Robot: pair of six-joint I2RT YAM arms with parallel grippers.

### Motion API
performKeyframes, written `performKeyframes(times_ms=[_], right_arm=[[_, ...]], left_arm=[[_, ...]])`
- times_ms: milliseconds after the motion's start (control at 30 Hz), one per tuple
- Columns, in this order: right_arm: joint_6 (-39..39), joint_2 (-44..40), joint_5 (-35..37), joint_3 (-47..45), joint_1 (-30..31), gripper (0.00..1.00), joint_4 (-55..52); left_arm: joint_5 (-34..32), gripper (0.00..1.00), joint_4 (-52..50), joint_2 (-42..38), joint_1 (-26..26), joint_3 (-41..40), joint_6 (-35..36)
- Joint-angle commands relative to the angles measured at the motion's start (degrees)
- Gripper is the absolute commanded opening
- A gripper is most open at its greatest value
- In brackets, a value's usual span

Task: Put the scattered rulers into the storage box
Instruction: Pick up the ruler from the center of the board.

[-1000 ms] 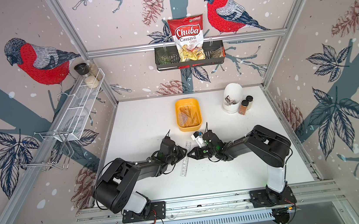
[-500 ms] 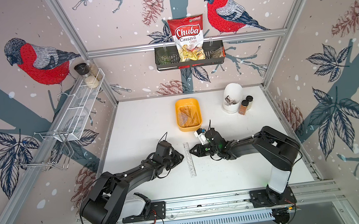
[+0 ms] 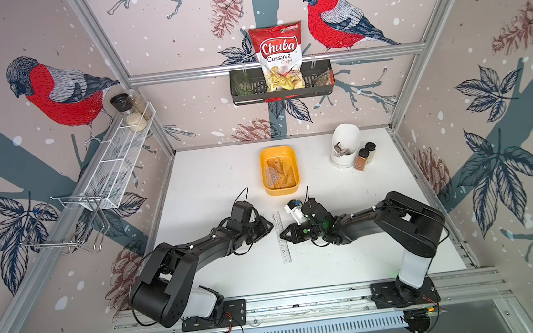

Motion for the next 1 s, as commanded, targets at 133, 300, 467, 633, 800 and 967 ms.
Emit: performKeyframes(times_ms=[133, 300, 467, 633, 800, 967], right_arm=[[-0.6, 2.6, -1.0, -1.2, -0.4, 0.16, 1.2], [-0.7, 2.2, -1.5, -2.2, -0.7, 0.16, 1.6], [-1.1, 0.9, -1.4, -2.6, -0.7, 0.17, 1.2], [-1.3, 1.2, -1.1, -2.9, -0.7, 0.17, 0.5], [-1.4, 1.5, -0.7, -3.6, -1.1, 0.17, 0.3], [-1.6, 1.4, -0.4, -4.2, -1.3, 0.17, 0.1]], left_arm=[[1.4, 0.45, 4.0, 2.5, -2.5, -2.0, -1.0], [1.2, 0.45, 5.7, 4.1, -4.2, -2.6, -2.0], [0.0, 0.45, 5.1, 3.1, -4.3, -3.1, -2.3], [-1.0, 0.46, 4.1, 2.8, -4.3, -3.0, -2.3], [-1.3, 0.46, 3.9, 3.1, -4.3, -2.9, -2.3], [-1.6, 0.46, 4.0, 3.3, -5.0, -2.5, -2.5]])
